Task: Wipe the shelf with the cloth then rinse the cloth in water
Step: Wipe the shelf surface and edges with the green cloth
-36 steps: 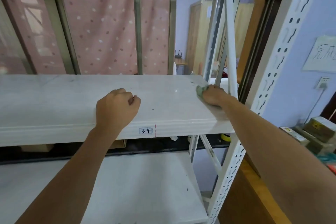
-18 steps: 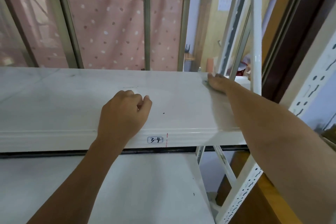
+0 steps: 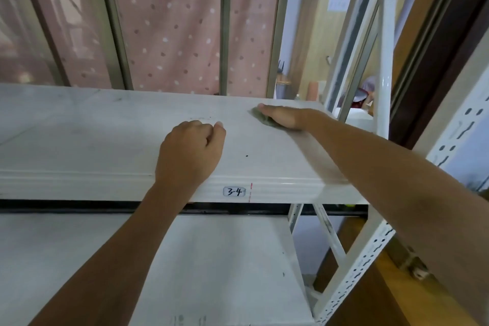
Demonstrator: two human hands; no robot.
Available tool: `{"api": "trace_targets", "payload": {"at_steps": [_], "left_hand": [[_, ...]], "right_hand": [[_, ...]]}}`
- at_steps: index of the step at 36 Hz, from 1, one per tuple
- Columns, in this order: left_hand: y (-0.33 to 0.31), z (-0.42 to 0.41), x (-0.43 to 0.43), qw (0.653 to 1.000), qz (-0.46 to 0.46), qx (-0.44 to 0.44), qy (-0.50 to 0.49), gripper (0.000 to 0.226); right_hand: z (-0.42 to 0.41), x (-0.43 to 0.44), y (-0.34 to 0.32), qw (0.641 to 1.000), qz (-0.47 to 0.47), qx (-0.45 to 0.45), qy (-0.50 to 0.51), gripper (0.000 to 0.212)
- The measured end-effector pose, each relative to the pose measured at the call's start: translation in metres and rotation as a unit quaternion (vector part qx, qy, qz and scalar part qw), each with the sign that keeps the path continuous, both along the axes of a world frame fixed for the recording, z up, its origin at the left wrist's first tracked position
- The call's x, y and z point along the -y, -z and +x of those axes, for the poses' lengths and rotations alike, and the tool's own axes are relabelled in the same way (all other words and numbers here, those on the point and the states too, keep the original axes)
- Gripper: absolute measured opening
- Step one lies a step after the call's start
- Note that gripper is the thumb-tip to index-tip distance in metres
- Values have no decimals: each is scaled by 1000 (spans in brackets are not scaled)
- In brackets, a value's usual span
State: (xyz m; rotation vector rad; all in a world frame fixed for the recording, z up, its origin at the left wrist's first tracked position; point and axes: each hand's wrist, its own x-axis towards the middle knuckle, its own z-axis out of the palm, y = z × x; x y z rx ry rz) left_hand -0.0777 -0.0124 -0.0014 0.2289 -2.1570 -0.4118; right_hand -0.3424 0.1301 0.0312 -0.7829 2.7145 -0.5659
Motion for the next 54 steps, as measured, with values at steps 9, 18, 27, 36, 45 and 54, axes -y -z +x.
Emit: {"api": "trace_targets", "payload": {"at_steps": [9,18,27,36,45,54], "left_hand": [[-1,3,2,999,45,-4,7,55],[-3,4,1,998,51,28,6,45],[-3,13,-6,996,-33,85,-19,43],[-5,11,6,994,75,83,11,40],[4,1,8,998,21,60,-14,30],[12,-5,14,998,-22,42,-39,27]], "right_hand": [[114,-6,3,986,9,9,-165,80],[153,-25,11,978,-25,10,-206,68],[136,-37,3,991,-48,-28,-124,48],[52,-60,-2,997,-47,0,63,73],[5,-43,-17,997,-7,-53,63,40],[-82,29,2,997,41,-52,-29,48]]}}
